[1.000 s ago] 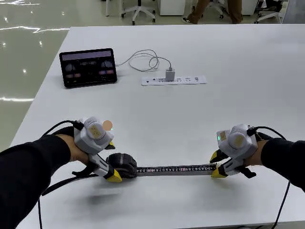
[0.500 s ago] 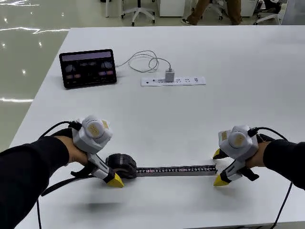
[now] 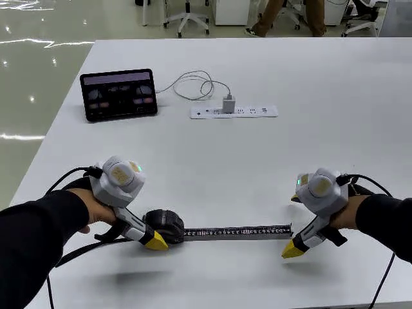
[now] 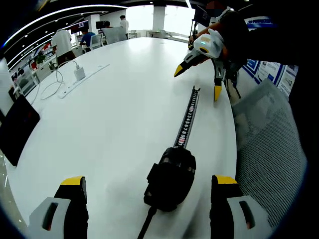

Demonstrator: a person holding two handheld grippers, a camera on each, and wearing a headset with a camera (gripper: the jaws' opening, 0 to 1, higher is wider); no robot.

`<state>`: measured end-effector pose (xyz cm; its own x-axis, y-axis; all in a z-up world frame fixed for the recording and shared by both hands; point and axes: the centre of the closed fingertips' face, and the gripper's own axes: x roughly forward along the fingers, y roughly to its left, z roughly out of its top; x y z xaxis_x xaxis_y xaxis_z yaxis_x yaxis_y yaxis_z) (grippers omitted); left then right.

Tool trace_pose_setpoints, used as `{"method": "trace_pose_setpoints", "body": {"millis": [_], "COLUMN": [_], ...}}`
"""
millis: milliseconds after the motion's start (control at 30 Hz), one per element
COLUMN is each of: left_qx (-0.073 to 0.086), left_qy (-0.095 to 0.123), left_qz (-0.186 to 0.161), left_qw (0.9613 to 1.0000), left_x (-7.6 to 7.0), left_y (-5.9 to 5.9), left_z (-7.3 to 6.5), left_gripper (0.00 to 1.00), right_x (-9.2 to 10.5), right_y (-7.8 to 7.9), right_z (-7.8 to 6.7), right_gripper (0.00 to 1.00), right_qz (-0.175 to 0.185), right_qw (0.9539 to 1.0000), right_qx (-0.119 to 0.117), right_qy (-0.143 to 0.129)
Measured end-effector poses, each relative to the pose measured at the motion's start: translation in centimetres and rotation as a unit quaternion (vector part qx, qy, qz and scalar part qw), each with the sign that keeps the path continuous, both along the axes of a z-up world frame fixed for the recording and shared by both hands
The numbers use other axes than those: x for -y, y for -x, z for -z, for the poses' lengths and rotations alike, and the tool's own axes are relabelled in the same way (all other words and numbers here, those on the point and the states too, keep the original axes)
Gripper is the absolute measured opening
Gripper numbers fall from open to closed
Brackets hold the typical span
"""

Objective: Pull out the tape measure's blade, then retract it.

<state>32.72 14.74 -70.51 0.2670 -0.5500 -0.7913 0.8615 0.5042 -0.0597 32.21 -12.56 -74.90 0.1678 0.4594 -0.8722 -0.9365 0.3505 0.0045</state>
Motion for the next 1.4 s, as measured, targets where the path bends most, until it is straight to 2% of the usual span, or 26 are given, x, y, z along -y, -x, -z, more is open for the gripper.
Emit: {"method": "trace_pose_setpoints", "body": {"millis": [33,167,267,333,400,467,600,667,733,767,833,867,900,967,1067,1167,1200,1300,1400], "left_qx": [0.0,0.0,0.001,0.004,0.008,0.008,0.014,0.012,0.012,0.011,0.021,0.024,0.025,0.033,0.044,0.064,0.068,0.069,0.07], "left_qy": [0.009,0.016,0.026,0.033,0.037,0.045,0.063,0.067,0.065,0.063,0.068,0.071,0.076,0.09,0.091,0.104,0.104,0.101,0.105], "left_qz": [-0.01,-0.023,-0.041,-0.054,-0.065,-0.084,-0.115,-0.127,-0.144,-0.149,-0.157,-0.163,-0.17,-0.188,-0.193,-0.192,-0.193,-0.196,-0.208], "left_qw": [0.9999,0.9996,0.9988,0.998,0.9972,0.9954,0.9913,0.9896,0.9874,0.9867,0.9851,0.9838,0.9823,0.9776,0.9759,0.9738,0.9733,0.973,0.97], "left_x": [-0.1,-0.2,-0.3,-0.3,-0.4,-0.5,-0.9,-1.1,-1.5,-1.6,-1.9,-2.1,-2.1,-2.4,-2.7,-2.8,-3.0,-3.4,-3.8], "left_y": [-0.3,-0.4,-0.7,-0.7,-0.9,-1.0,-1.2,-0.9,-0.7,-0.7,-0.6,-0.5,-0.5,-0.7,-0.5,-0.3,-0.1,0.3,0.7], "left_z": [-0.1,-0.4,-0.8,-1.1,-1.3,-1.5,-2.0,-2.2,-2.3,-2.2,-2.5,-2.8,-2.9,-3.4,-3.7,-4.2,-4.2,-3.9,-4.1], "left_gripper": [1.0,1.0,1.0,1.0,1.0,1.0,1.0,1.0,1.0,1.0,1.0,1.0,1.0,1.0,1.0,1.0,1.0,1.0,1.0], "right_x": [-0.1,-0.2,-0.3,-0.5,-0.5,-0.6,-0.4,-0.4,-0.2,-0.1,0.5,0.6,0.7,1.2,1.7,2.0,2.1,2.0,1.8], "right_y": [0.0,-0.3,-0.7,-0.9,-1.4,-1.7,-2.3,-2.4,-2.8,-3.1,-3.1,-3.0,-2.9,-2.5,-1.9,-1.3,-1.1,-1.0,-0.6], "right_z": [-0.1,-0.3,-0.7,-1.3,-1.8,-2.3,-3.2,-3.6,-4.2,-4.6,-4.8,-5.3,-5.4,-5.6,-5.8,-5.9,-6.1,-6.8,-7.2], "right_gripper": [0.99,1.0,1.0,1.0,1.0,1.0,1.0,1.0,1.0,1.0,1.0,1.0,1.0,1.0,1.0,1.0,1.0,1.0,1.0], "right_qz": [0.005,0.018,0.045,0.082,0.1,0.127,0.153,0.165,0.18,0.193,0.206,0.216,0.219,0.229,0.243,0.25,0.255,0.259,0.254], "right_qw": [1.0,0.9998,0.9988,0.9958,0.9937,0.9894,0.9846,0.9819,0.9777,0.9739,0.9705,0.9678,0.967,0.9645,0.96,0.9575,0.9553,0.9516,0.9517], "right_qx": [-0.001,0.003,0.006,-0.007,0.0,-0.005,0.009,0.011,0.031,0.041,0.043,0.05,0.051,0.058,0.069,0.077,0.077,0.085,0.094], "right_qy": [-0.004,-0.008,-0.019,-0.038,-0.052,-0.069,-0.084,-0.092,-0.104,-0.112,-0.117,-0.12,-0.119,-0.118,-0.121,-0.122,-0.129,-0.142,-0.145]}}
